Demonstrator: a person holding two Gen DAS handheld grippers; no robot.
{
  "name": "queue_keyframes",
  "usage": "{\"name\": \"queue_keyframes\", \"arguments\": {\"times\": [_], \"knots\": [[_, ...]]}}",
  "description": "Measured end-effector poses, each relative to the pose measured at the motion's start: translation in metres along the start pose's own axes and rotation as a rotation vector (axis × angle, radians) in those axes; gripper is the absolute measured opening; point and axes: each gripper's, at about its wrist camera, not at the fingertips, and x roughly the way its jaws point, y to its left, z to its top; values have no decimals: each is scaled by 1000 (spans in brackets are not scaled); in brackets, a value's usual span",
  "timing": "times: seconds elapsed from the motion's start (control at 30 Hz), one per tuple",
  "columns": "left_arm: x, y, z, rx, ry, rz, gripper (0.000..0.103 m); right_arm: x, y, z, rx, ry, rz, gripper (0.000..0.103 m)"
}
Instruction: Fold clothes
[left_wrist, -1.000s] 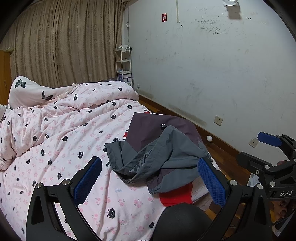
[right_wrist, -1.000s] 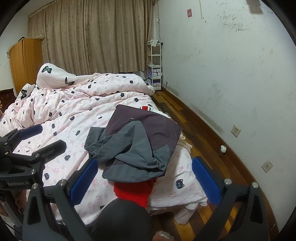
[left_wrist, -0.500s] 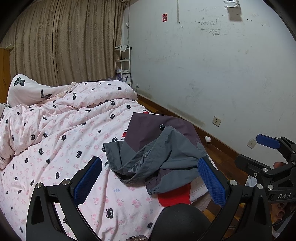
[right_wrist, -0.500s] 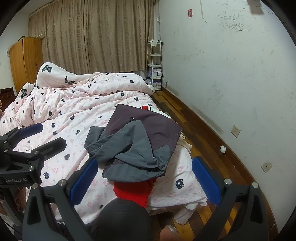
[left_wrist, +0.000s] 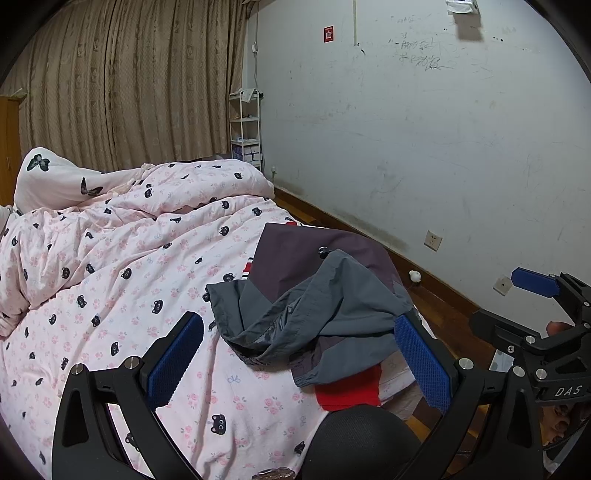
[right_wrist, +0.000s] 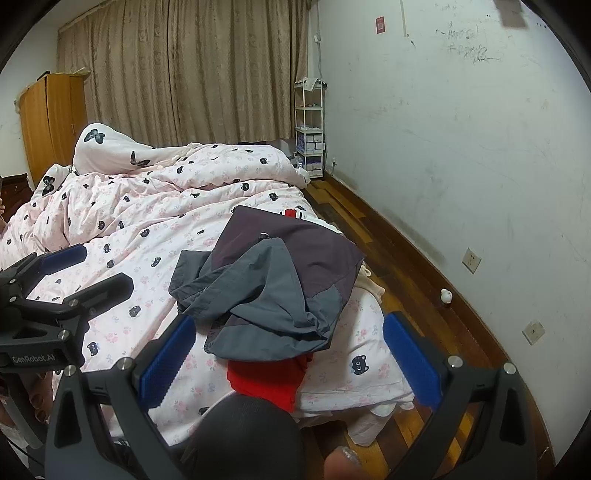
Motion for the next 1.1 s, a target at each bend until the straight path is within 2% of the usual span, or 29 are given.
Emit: {"name": "queue_keyframes", "arguments": {"times": [1.1], "knots": [[9,1,-4,-12,20,-4,103,12,2,-4,0,27,20,103]]}}
